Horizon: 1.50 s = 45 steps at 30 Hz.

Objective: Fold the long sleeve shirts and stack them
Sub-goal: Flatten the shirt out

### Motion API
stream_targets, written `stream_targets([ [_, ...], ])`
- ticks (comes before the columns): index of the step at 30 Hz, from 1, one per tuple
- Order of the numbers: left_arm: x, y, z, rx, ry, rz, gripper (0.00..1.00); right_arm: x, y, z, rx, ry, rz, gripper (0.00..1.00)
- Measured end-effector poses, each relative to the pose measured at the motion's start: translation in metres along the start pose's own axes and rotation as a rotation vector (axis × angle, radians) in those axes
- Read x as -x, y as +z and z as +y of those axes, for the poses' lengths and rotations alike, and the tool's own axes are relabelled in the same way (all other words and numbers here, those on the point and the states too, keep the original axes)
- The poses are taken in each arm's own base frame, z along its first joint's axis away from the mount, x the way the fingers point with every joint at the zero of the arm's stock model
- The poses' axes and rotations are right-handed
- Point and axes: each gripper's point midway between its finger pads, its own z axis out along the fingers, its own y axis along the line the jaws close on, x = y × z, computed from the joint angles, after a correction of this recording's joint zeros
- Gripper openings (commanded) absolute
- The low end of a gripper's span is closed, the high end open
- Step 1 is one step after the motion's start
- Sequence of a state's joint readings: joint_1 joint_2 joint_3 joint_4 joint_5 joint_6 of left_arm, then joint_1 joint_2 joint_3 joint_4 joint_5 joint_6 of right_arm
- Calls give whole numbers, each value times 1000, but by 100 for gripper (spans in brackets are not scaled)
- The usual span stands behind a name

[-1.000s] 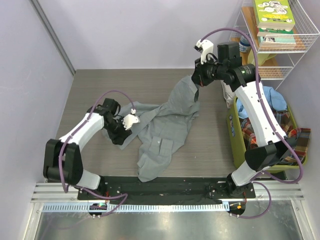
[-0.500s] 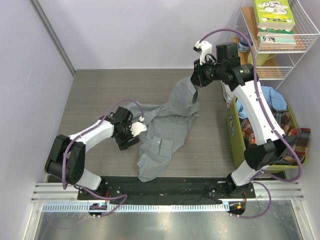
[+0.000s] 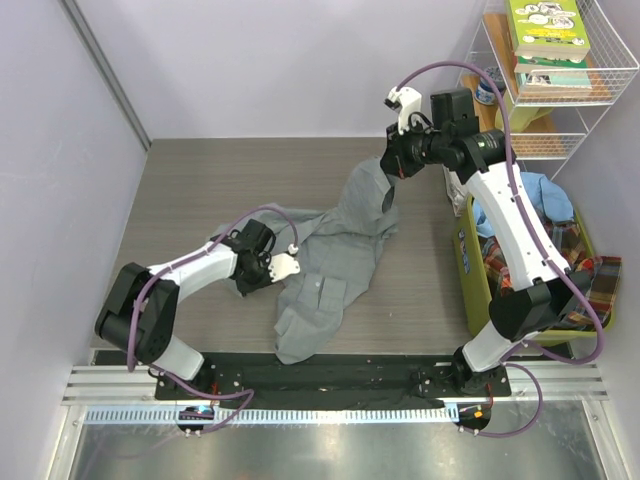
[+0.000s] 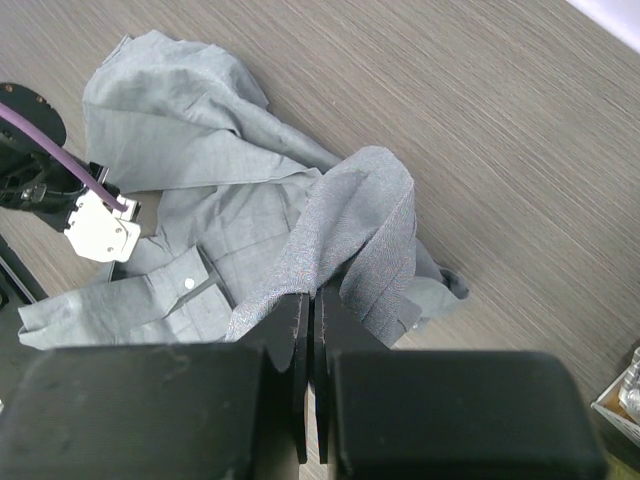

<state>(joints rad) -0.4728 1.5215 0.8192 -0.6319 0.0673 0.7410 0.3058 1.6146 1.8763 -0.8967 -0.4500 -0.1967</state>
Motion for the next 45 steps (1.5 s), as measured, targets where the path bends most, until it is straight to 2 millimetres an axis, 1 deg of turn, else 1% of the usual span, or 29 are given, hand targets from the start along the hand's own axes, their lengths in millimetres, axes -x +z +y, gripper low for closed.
stream_targets([
  [4, -2, -2, -2, -19, 18, -2, 0, -3, -3, 3, 12, -12, 6, 1],
  [7, -6, -7, -15, -73, 23, -4, 0, -3, -7, 7, 24, -23, 2, 1],
  [9, -7, -18, -25, -101, 35, -21, 0, -2, -10, 10, 33, -35, -4, 1],
  [11, -6, -31, -30, -103, 40, -49, 0, -1, -12, 12, 40, -42, -7, 1],
  [14, -7, -44, -35, -112, 32, -72, 0, 0, -14, 13, 45, -51, -12, 1],
  [16, -11, -48, -35, -129, 12, -66, 0, 0, -14, 14, 49, -57, -12, 1],
  [18, -12, -52, -34, -148, -7, -66, 0, 0, -14, 14, 49, -61, -12, 1],
  [21, -9, -67, -27, -172, -51, -97, 0, 0, -13, 13, 50, -70, -11, 2],
  [24, 5, -90, -8, -148, -89, -167, 0, 6, -5, 9, 36, -90, -19, 2],
  [26, 13, -102, 4, -124, -104, -213, 0, 14, 9, 3, 17, -107, -34, 2],
  [27, 15, -106, 8, -117, -109, -227, 0, 18, 22, -3, 4, -109, -43, 6],
  [28, 16, -109, 11, -113, -117, -240, 0, 23, 35, -10, -10, -109, -53, 15],
  [29, 17, -111, 12, -115, -123, -246, 0, 26, 49, -17, -23, -103, -61, 29],
  [30, 16, -111, 12, -121, -133, -248, 0, 29, 69, -27, -40, -85, -65, 68],
  [31, 14, -110, 11, -131, -144, -248, 0, 33, 90, -37, -57, -67, -72, 77],
  [33, 12, -107, 11, -148, -164, -245, 0, 32, 133, -59, -86, -27, -63, 85],
  [35, 8, -106, 14, -156, -190, -247, 0, 21, 170, -78, -103, 13, -30, 88],
  [36, 6, -105, 15, -155, -202, -247, 0, 10, 186, -85, -99, 40, -5, 89],
  [37, 4, -106, 17, -155, -218, -251, 0, -3, 196, -90, -93, 68, 26, 90],
  [38, 2, -106, 19, -153, -231, -255, 0, -19, 200, -93, -81, 103, 68, 90],
  [39, 0, -106, 20, -152, -244, -258, 0, -34, 201, -96, -62, 136, 104, 94],
  [40, -2, -107, 22, -149, -253, -262, 0, -49, 199, -97, -35, 171, 136, 95],
  [42, -4, -107, 23, -148, -266, -266, 0, -67, 188, -103, 3, 229, 167, 94],
  [43, -4, -107, 23, -148, -269, -267, 0, -77, 179, -107, 22, 254, 186, 93],
  [45, -3, -107, 23, -154, -271, -271, 0, -89, 164, -110, 42, 276, 212, 89],
])
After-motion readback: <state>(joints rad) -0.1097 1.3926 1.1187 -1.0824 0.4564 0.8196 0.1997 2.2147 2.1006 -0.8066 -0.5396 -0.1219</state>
